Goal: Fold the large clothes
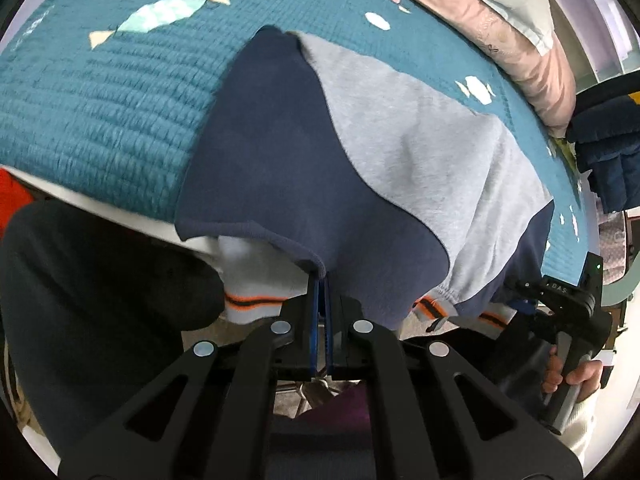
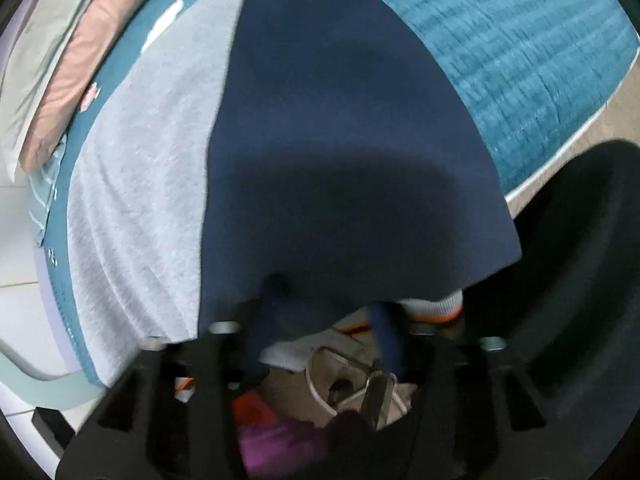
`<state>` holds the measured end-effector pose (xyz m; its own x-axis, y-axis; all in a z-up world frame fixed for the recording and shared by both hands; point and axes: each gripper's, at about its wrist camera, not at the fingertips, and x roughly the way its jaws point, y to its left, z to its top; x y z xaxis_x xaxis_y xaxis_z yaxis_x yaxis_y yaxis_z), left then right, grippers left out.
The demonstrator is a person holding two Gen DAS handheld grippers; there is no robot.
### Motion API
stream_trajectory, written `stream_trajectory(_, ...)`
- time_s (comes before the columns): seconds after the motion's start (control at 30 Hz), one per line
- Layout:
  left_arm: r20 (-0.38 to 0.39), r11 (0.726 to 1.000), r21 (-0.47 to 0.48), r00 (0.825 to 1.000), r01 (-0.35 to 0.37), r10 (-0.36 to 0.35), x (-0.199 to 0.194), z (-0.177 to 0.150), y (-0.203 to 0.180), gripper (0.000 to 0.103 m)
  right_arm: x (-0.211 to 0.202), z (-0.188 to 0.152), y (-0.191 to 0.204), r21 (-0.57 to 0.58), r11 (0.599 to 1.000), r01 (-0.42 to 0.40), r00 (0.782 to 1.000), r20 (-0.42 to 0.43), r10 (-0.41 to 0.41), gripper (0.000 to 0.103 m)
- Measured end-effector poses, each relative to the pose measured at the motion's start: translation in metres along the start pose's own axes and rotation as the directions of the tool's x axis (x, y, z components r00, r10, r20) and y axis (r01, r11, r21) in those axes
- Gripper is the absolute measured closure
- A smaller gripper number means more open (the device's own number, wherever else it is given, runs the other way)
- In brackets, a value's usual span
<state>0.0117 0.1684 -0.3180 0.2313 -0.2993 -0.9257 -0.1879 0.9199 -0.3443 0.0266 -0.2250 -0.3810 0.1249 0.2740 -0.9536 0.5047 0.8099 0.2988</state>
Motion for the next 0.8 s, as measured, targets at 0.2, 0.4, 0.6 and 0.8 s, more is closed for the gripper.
stream_trajectory(0.2,0.015,0.991,0.073,0.994,-0.111,0.110,0.004,-0.005,-0.009,0.102,-0.036,-0.011,-0.008,-0.030,0.999,0.044,0.998,0.052,-0.042,0.094)
stream_trajectory(0.4,-0.021,0.985,0.056,0.986,-0.163,0.165,0.027,-0.002,0.006,0.101,-0.004,0.004,-0.030,-0.038,0.984,0.174,0.983,-0.043,-0.176,0.095)
stream_trajectory(0.6,-0.054,0.978,0.102,0.981,-0.181,0.187,0.028,0.000,0.002,0.090,-0.027,0.006,0.007,-0.123,0.976,0.182,0.982,-0.030,-0.187,0.069)
stream_trajectory(0.8,0.081,0.964,0.193,0.983,-0.180,0.168,-0.036,-0.013,-0.016,0.053,-0.098,-0.008,0.032,-0.208,0.960,0.186,0.968,0.209,-0.142,0.046)
